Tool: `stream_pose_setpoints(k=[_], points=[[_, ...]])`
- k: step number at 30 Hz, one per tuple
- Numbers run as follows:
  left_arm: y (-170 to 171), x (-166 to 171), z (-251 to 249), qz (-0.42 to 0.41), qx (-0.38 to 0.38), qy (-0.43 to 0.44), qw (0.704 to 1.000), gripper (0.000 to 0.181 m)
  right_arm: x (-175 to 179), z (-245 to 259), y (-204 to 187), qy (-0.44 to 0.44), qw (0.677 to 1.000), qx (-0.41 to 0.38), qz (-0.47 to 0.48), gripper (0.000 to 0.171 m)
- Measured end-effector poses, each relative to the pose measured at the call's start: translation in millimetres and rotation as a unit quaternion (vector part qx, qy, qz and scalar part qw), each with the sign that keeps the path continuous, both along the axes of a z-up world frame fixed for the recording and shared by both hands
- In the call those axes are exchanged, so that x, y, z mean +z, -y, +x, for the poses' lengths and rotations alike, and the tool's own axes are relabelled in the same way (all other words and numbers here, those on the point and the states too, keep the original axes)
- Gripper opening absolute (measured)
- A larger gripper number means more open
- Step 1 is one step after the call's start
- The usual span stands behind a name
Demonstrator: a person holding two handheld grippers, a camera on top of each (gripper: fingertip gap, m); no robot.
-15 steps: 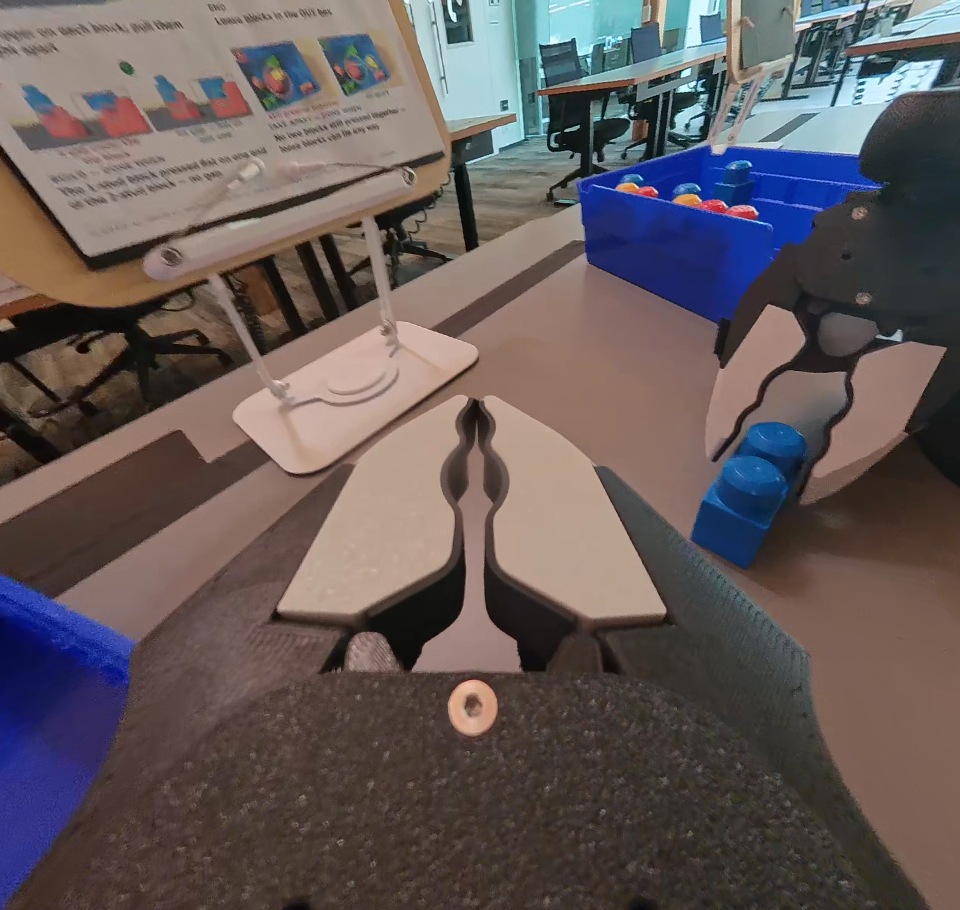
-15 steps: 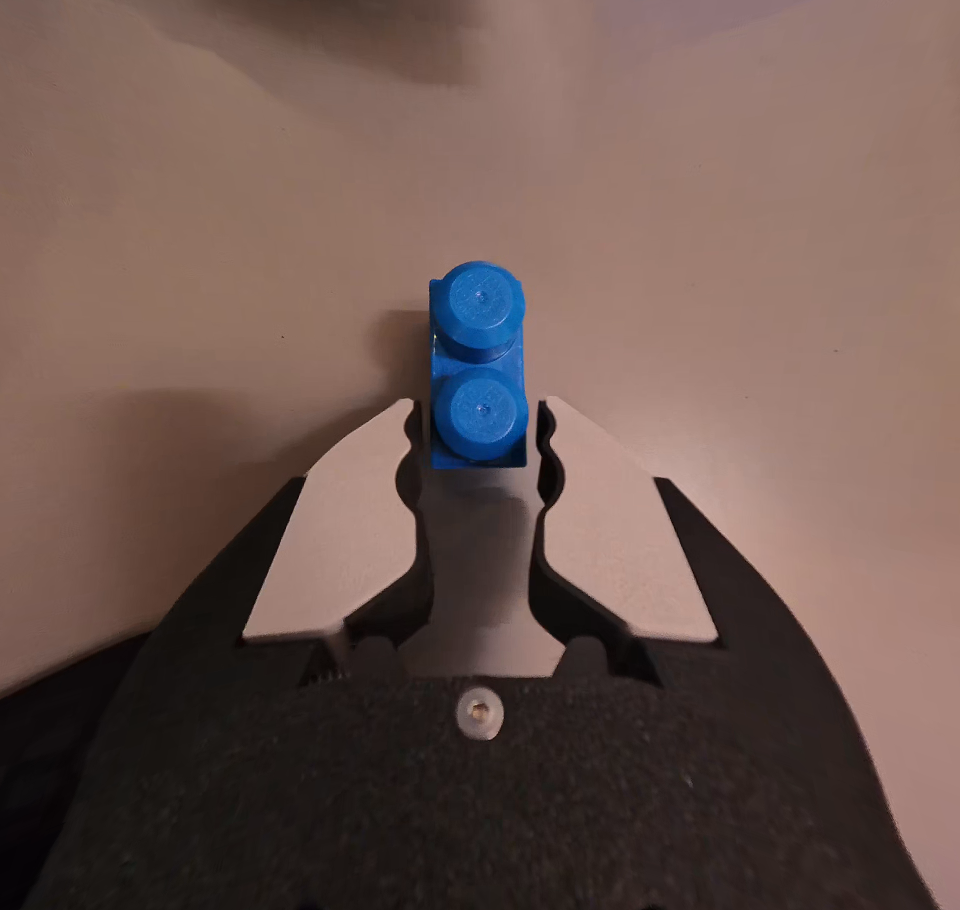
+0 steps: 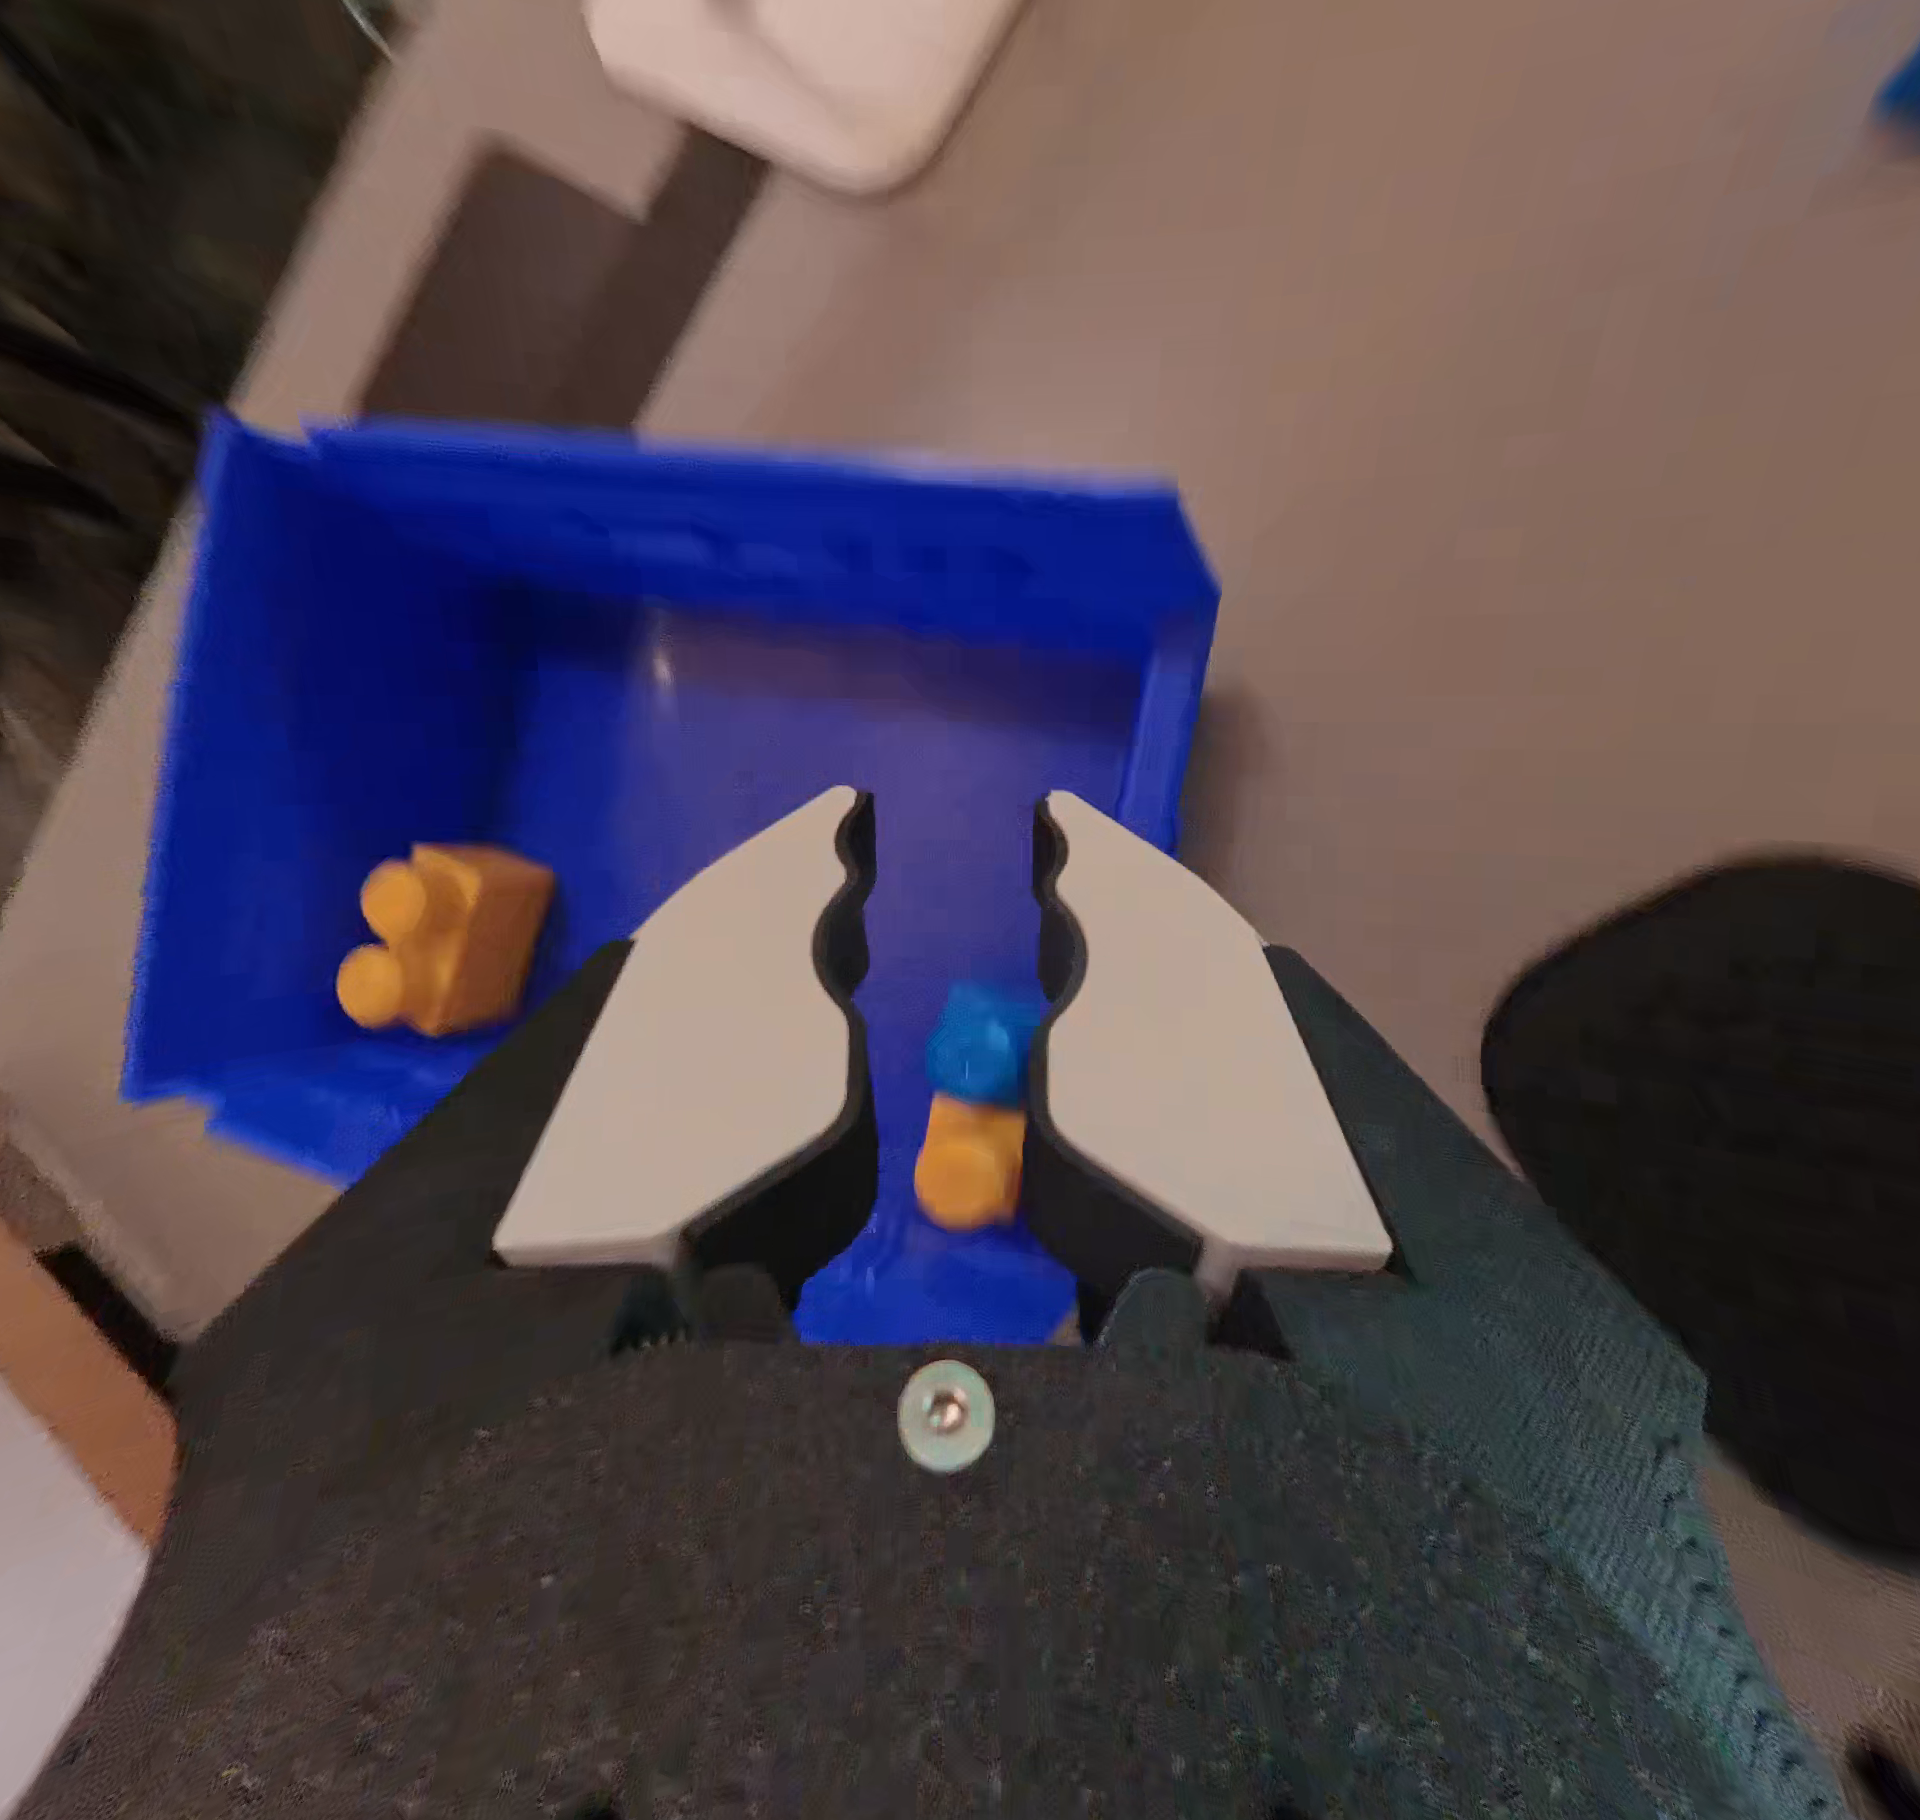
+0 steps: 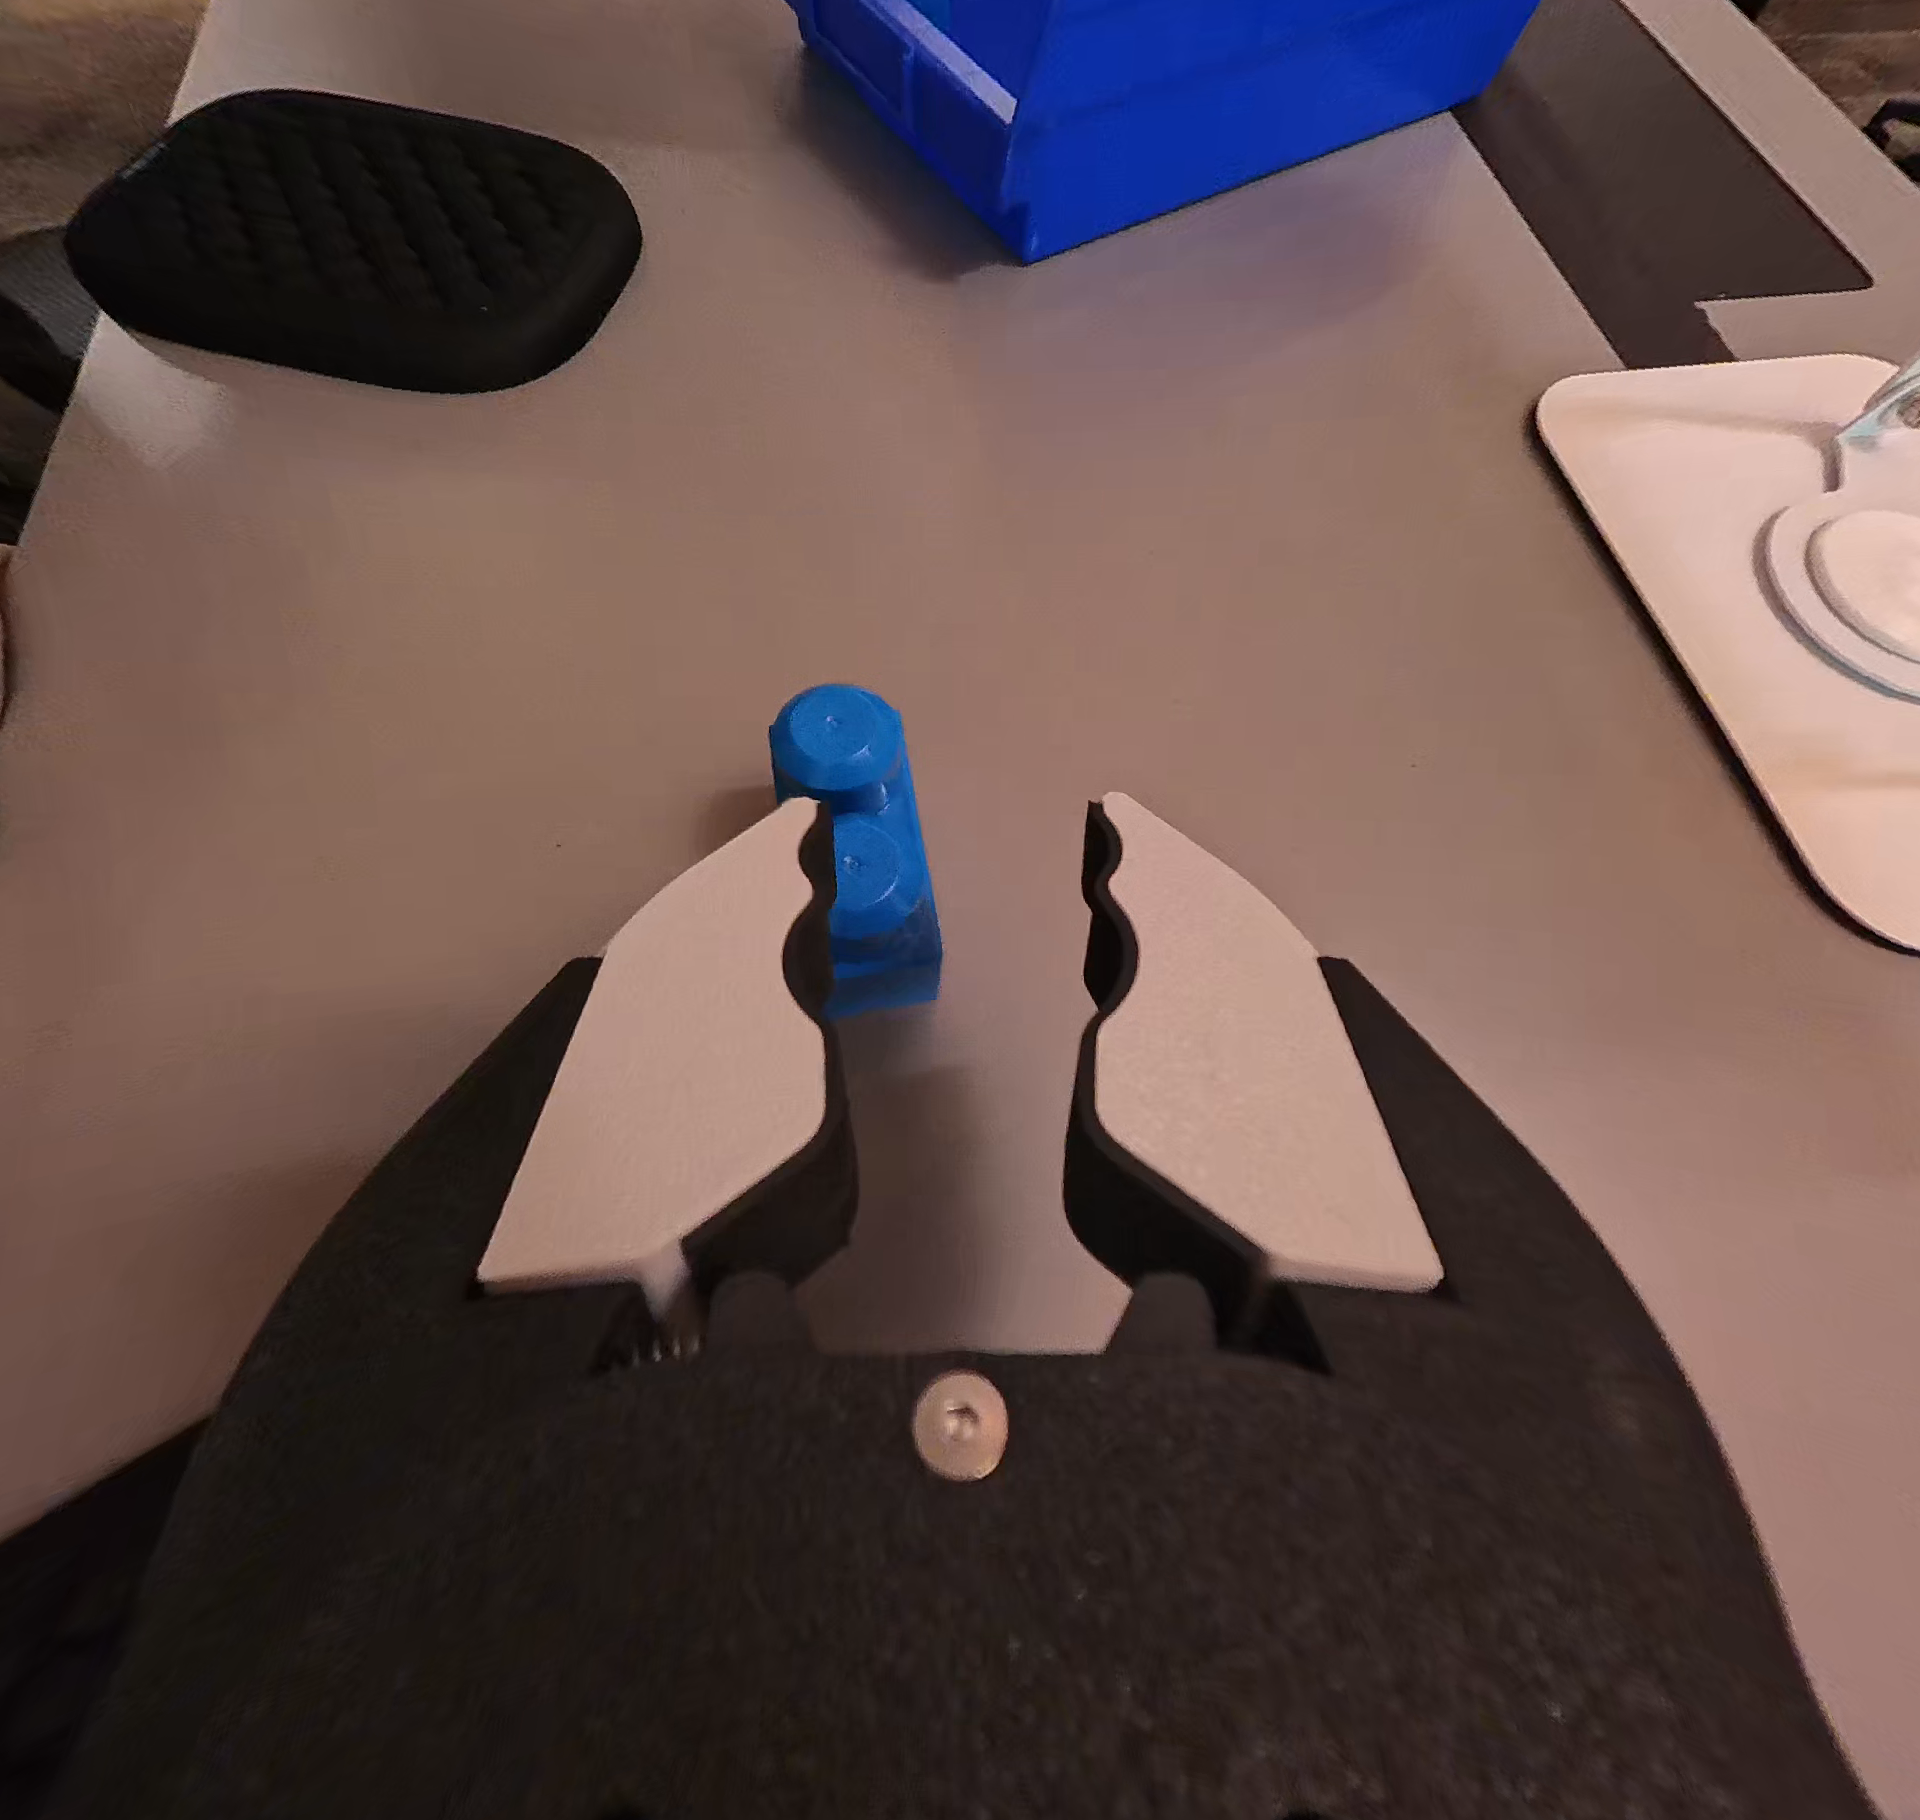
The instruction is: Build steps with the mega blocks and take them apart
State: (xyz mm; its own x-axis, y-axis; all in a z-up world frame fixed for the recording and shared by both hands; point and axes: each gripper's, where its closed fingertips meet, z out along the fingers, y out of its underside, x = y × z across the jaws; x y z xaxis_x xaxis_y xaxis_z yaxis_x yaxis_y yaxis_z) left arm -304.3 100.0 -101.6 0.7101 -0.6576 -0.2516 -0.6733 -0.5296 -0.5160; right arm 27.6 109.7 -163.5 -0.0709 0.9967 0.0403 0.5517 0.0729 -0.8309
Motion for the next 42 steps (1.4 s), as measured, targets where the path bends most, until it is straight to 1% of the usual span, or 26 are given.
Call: stream_pose_setpoints(k=[2,4,7,11,14,15,16,17,18,20,23,28,31,35,38,42], points=[[14.5,-17.8,-21.7,-0.073,-0.002,-0.029,0.997,0.030,-1.3,0.5,-0.8,0.002,1.000,-0.002,0.001,0.045],[24.9,-37.2,-41.6,-0.132,0.004,-0.064,0.989,0.038,-4.0,1.1,-2.3,0.006,1.000,-0.005,0.006,0.043],[36.6,-60.5,-57.9,-0.191,-0.003,-0.105,0.976,0.044,-7.2,2.2,-3.4,0.010,1.000,-0.008,0.006,0.042],[39.2,-77.4,-61.9,-0.223,-0.015,-0.121,0.967,0.048,-9.8,3.5,-6.2,0.011,1.000,-0.015,0.003,0.040],[37.2,-90.0,-65.8,-0.235,-0.016,-0.138,0.962,0.044,-10.2,3.5,-6.4,0.011,1.000,-0.016,0.004,0.039],[38.0,-94.3,-67.6,-0.241,-0.019,-0.146,0.959,0.041,-10.3,3.4,-6.5,0.011,1.000,-0.016,0.004,0.039],[40.2,-97.5,-65.8,-0.251,-0.027,-0.142,0.957,0.033,-10.6,3.5,-6.7,0.011,1.000,-0.017,0.004,0.039],[38.3,-96.9,-63.2,-0.246,-0.032,-0.135,0.959,0.030,-10.7,3.6,-7.0,0.011,1.000,-0.018,0.004,0.038],[32.4,-94.2,-64.7,-0.225,-0.033,-0.147,0.963,0.030,-10.7,3.7,-7.2,0.010,1.000,-0.018,0.004,0.038],[32.2,-86.3,-61.7,-0.220,-0.043,-0.146,0.964,0.031,-10.5,4.0,-8.2,0.010,1.000,-0.020,0.006,0.038],[29.1,-60.0,-54.4,-0.199,-0.049,-0.144,0.968,0.030,-9.9,3.9,-8.7,0.008,1.000,-0.022,0.005,0.037],[21.3,-3.9,-13.4,-0.158,-0.076,-0.130,0.976,0.030,-9.3,3.7,-9.1,0.006,1.000,-0.023,0.003,0.037],[16.7,10.8,30.6,-0.150,-0.111,-0.114,0.976,0.030,-9.1,3.9,-8.9,0.005,1.000,-0.022,0.002,0.037],[17.8,1.5,95.9,-0.168,-0.158,-0.111,0.967,0.030,-6.4,4.2,-8.9,-0.001,1.000,-0.023,0.003,0.037],[22.9,-18.0,143.8,-0.181,-0.181,-0.115,0.960,0.030,-6.3,4.5,-9.0,-0.001,1.000,-0.023,0.003,0.037],[24.3,-50.8,194.4,-0.199,-0.189,-0.105,0.956,0.030,-8.1,4.0,-7.5,0.003,1.000,-0.019,0.003,0.037]])
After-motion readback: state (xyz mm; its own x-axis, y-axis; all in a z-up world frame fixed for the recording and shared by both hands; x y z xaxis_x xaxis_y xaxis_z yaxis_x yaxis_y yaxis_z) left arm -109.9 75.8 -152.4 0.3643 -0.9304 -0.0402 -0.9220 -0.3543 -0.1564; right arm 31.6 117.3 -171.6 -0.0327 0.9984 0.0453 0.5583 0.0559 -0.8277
